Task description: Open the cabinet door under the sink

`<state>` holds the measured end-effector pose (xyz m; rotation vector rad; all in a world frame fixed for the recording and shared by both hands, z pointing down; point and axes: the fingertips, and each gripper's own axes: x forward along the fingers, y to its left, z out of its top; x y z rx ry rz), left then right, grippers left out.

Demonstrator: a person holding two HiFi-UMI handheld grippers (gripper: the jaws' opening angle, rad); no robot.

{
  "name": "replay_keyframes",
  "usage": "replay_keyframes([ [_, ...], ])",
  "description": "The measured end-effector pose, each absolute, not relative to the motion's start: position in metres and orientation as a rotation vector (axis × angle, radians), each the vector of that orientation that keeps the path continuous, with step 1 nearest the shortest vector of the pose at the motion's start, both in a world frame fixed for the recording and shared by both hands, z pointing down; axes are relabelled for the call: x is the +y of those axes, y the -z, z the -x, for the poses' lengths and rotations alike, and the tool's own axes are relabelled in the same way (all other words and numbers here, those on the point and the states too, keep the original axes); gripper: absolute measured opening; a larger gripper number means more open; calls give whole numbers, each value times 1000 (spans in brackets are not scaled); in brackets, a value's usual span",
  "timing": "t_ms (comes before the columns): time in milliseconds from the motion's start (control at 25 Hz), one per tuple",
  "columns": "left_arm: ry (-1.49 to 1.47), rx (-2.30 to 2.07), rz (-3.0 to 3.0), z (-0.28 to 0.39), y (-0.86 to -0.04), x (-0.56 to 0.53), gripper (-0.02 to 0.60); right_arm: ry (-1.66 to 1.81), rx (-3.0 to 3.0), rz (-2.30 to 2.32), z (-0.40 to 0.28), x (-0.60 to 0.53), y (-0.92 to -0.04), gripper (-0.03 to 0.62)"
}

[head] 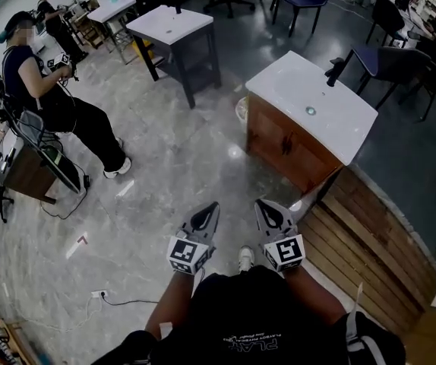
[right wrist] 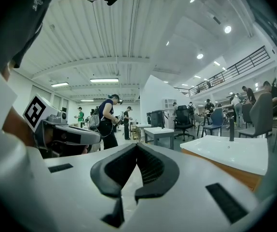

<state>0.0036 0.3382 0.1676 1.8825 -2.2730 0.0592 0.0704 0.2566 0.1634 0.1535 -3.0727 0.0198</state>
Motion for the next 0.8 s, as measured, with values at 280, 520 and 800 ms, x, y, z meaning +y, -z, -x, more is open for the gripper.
replay_keyframes([
  [280,-78,-2265,-1890,36,-166,315,18,-48,-3058,-205,-44,232,-171,23],
  [520,-64,-2207,-1953,74,-168,294,18,-18,-3030,-276,-13,219,-178,23],
  [800,-86,-2057,-2110,119,-170,258,18,-22,-2981,-497,29,190,-181,22],
])
